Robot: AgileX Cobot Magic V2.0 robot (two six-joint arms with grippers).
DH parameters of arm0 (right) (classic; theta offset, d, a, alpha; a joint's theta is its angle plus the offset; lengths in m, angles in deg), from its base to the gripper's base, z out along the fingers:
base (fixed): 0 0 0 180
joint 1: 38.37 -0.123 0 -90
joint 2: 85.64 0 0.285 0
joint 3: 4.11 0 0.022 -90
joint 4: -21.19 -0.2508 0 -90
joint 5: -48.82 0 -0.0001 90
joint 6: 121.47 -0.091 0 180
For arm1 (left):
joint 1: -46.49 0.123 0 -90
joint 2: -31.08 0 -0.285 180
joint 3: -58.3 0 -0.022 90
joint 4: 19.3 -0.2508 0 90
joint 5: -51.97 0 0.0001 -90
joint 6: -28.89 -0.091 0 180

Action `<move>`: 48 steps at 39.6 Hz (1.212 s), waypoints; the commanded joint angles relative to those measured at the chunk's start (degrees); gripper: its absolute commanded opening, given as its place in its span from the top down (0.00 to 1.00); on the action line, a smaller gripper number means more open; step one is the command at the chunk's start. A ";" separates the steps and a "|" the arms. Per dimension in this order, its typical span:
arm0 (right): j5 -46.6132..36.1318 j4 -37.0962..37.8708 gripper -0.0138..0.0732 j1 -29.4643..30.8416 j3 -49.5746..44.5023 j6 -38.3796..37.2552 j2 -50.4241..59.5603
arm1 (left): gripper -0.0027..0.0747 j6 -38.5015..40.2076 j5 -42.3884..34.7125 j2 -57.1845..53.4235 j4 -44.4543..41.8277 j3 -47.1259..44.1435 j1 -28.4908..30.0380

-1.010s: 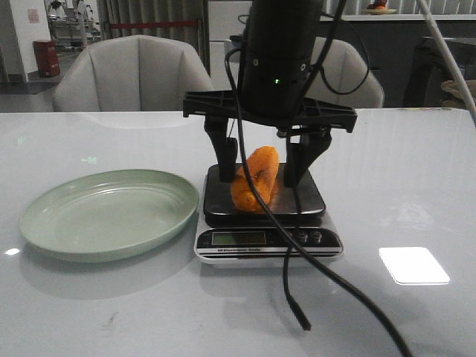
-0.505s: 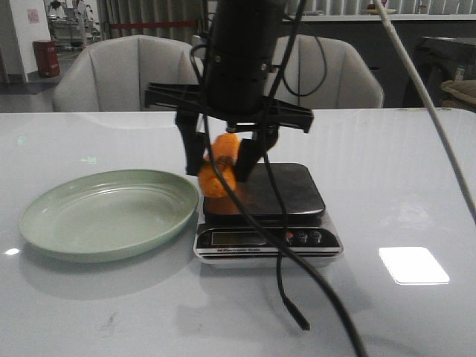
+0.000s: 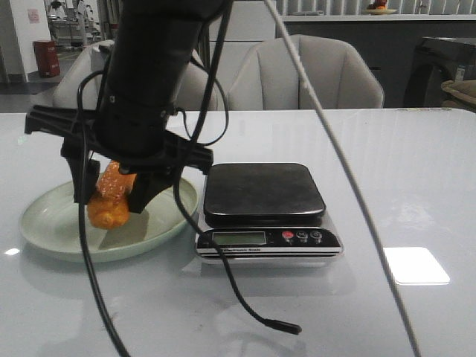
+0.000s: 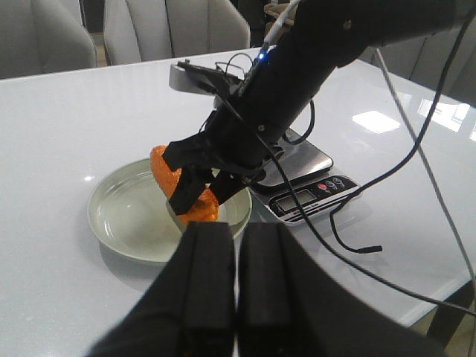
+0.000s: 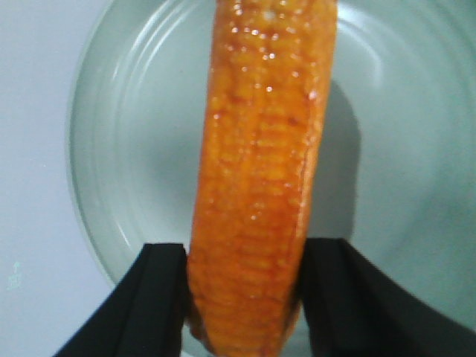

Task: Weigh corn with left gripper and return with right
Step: 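Carry the corn with the right gripper onto the green plate and release, then lift the right gripper up away from the plate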

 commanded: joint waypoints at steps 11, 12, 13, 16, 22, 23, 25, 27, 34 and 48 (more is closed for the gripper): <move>-3.16 -1.85 0.15 0.04 3.22 0.77 2.42 | 0.80 0.04 -4.50 0.07 -0.08 1.34 -0.01; -2.62 -1.76 0.15 0.19 3.61 0.83 2.64 | 0.80 0.04 -4.50 0.07 -0.08 1.34 -0.01; -2.07 -1.45 0.15 0.39 4.00 0.83 3.01 | 0.80 0.04 -4.50 0.07 -0.08 1.34 -0.01; -0.23 -0.60 0.15 1.12 5.00 1.30 4.41 | 0.80 0.04 -4.50 0.07 -0.08 1.34 -0.01; 4.16 -0.60 0.15 3.61 5.39 7.17 8.75 | 0.80 0.04 -4.50 0.07 -0.08 1.34 -0.01; 4.85 -0.65 0.15 4.04 5.39 8.48 9.68 | 0.80 0.04 -4.50 0.07 -0.08 1.34 -0.01; 6.80 -0.65 0.15 5.12 5.39 11.98 11.28 | 0.80 0.04 -4.50 0.07 -0.08 1.34 -0.01; 8.87 -0.65 0.15 6.31 5.39 14.90 12.87 | 0.80 0.04 -4.50 0.07 -0.08 1.34 -0.01; 15.87 -0.65 0.15 10.90 3.49 25.74 17.81 | 0.80 0.04 -4.50 0.07 -0.08 1.34 -0.01; 6.35 -0.70 0.16 16.12 -17.87 37.55 33.68 | 0.80 0.04 -4.50 0.07 -0.08 1.34 -0.01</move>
